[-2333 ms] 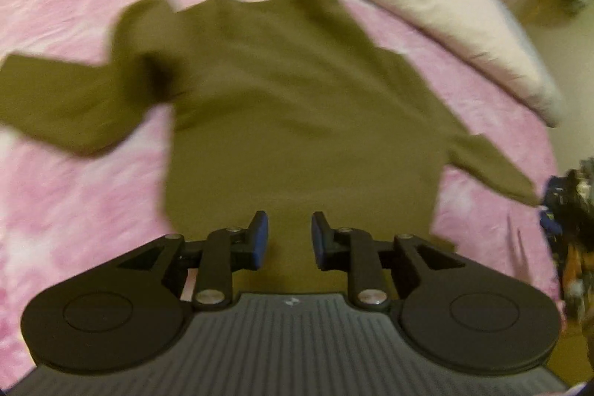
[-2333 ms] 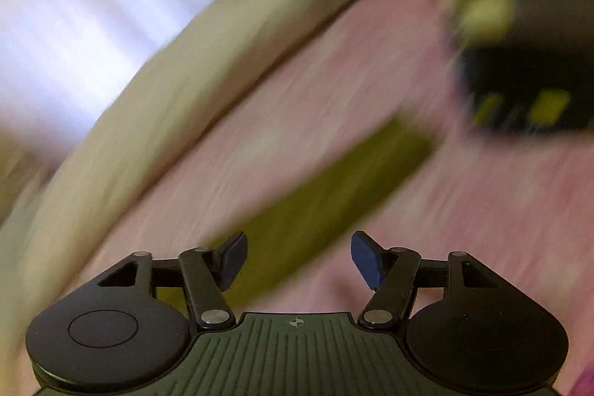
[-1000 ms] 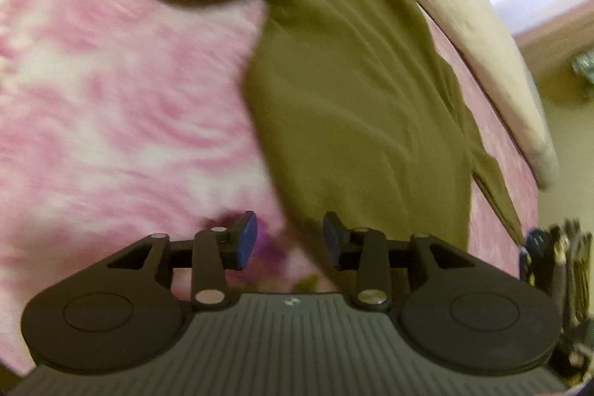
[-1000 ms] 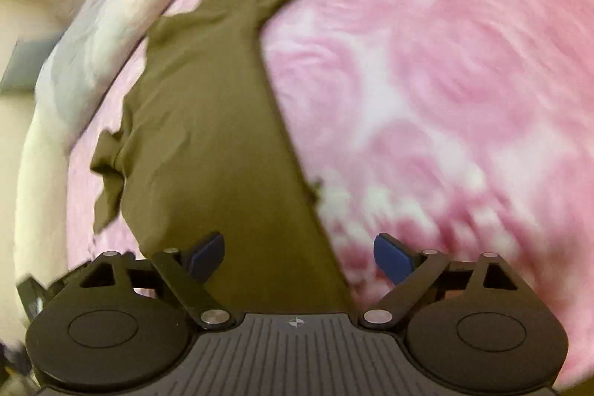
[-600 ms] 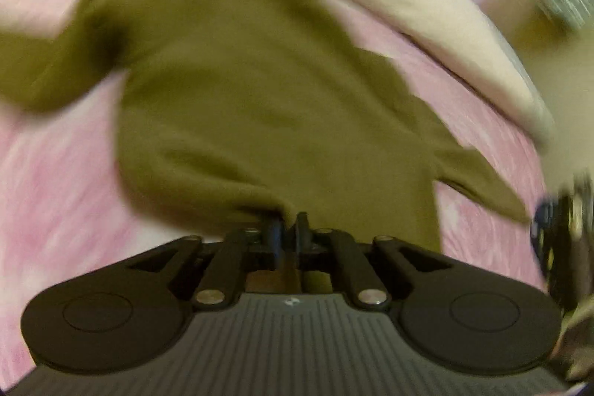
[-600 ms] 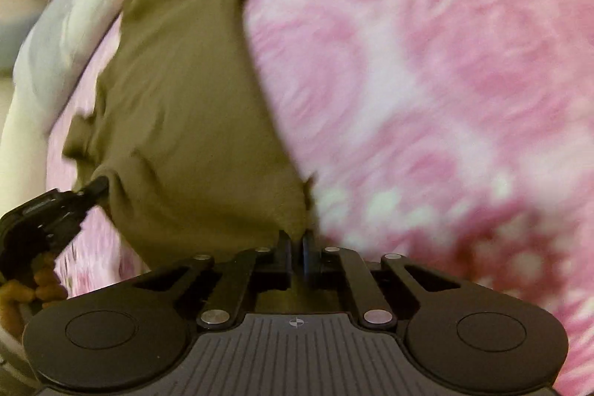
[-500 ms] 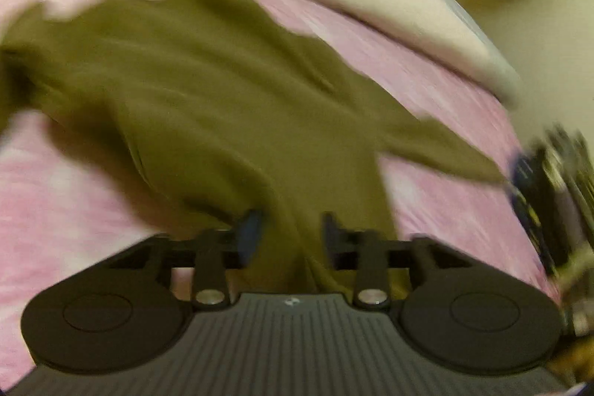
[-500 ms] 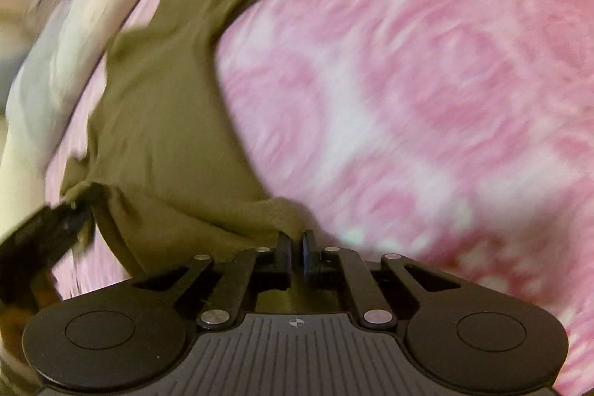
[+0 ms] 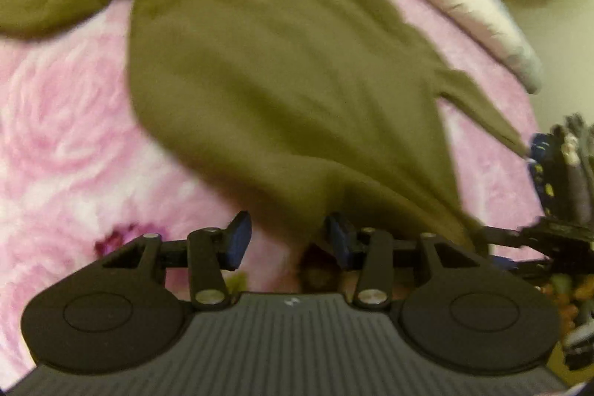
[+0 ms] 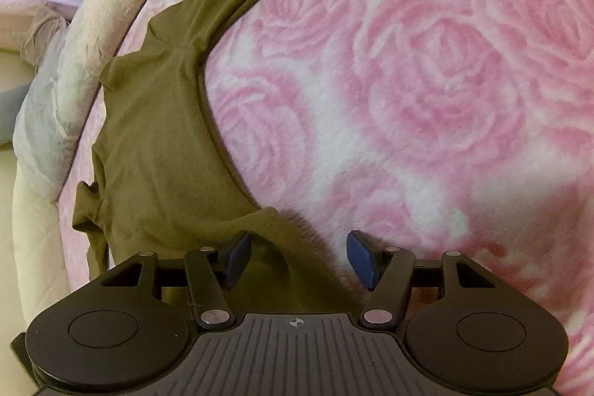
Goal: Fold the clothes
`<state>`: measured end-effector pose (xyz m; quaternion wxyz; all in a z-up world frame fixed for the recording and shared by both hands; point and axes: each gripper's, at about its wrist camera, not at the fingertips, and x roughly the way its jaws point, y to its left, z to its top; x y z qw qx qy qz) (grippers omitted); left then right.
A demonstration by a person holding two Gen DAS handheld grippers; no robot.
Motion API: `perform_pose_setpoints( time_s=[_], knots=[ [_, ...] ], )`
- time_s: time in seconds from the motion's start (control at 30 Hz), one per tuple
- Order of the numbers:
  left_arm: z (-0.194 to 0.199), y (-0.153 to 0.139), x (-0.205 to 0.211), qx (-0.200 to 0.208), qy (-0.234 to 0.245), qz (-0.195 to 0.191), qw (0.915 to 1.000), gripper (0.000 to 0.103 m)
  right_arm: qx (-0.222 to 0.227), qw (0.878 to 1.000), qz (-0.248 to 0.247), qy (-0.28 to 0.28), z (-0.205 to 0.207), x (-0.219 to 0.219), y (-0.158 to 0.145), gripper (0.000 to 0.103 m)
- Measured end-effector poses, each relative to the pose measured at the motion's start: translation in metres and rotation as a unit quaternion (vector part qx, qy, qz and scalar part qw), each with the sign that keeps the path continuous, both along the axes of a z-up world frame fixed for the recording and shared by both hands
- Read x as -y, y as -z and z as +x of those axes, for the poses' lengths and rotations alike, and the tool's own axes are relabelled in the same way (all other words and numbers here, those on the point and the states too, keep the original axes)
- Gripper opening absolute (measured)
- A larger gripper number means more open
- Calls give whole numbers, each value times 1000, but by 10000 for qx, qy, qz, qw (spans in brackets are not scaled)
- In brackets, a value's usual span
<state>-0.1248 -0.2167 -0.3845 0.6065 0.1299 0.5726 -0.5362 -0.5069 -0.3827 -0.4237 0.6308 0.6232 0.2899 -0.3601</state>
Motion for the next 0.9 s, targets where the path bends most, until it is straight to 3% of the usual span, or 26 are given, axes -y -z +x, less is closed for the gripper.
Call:
perform_pose_setpoints(
  time_s=[0.03, 0.07, 0.1, 0.17, 0.23, 0.27, 0.3, 0.4, 0.47, 0.57, 0.73, 0.9],
  knots=[
    [2, 3, 0, -164, -278, -72, 9995, 32, -21, 10000, -25, -94, 1, 0, -2, 60],
    [3, 3, 3, -337, -482, -155, 9981, 8, -42, 9998, -52, -180, 2, 0, -3, 60],
    [2, -2, 10, -489, -631, -300, 9964, 1, -71, 9995, -82, -290, 2, 0, -4, 60],
    [-4, -15, 31, -658, -838, -655, 9921, 2, -124, 9987, -143, -464, 3, -2, -7, 60],
    [-17, -26, 61, -581, -831, -922, 9906, 7, -170, 9983, -176, -524, 4, -3, -7, 60],
    [-26, -29, 77, -502, -747, -948, 9914, 22, -192, 9983, -181, -523, 6, -3, -6, 60],
    [-38, -27, 94, -442, -559, -903, 9934, 29, -226, 9981, -186, -535, 8, -2, -5, 60],
    [-66, -11, 116, -80, 73, -582, 9982, 29, -346, 9976, -193, -574, 13, -2, -7, 60],
    [-67, -18, 104, 0, 167, -709, 9973, 31, -336, 9978, -160, -541, 12, -2, -8, 60],
    [-49, -29, 73, -379, 9, -696, 9969, 31, -236, 9987, -93, -441, 7, 0, -7, 61],
    [-20, -26, 34, -588, -514, -343, 9964, 33, -81, 9995, -97, -284, 1, -3, -3, 60],
    [-7, 7, 42, -1527, -1228, -152, 9805, 33, -133, 9992, -206, -300, 3, -7, -7, 60]
  ],
)
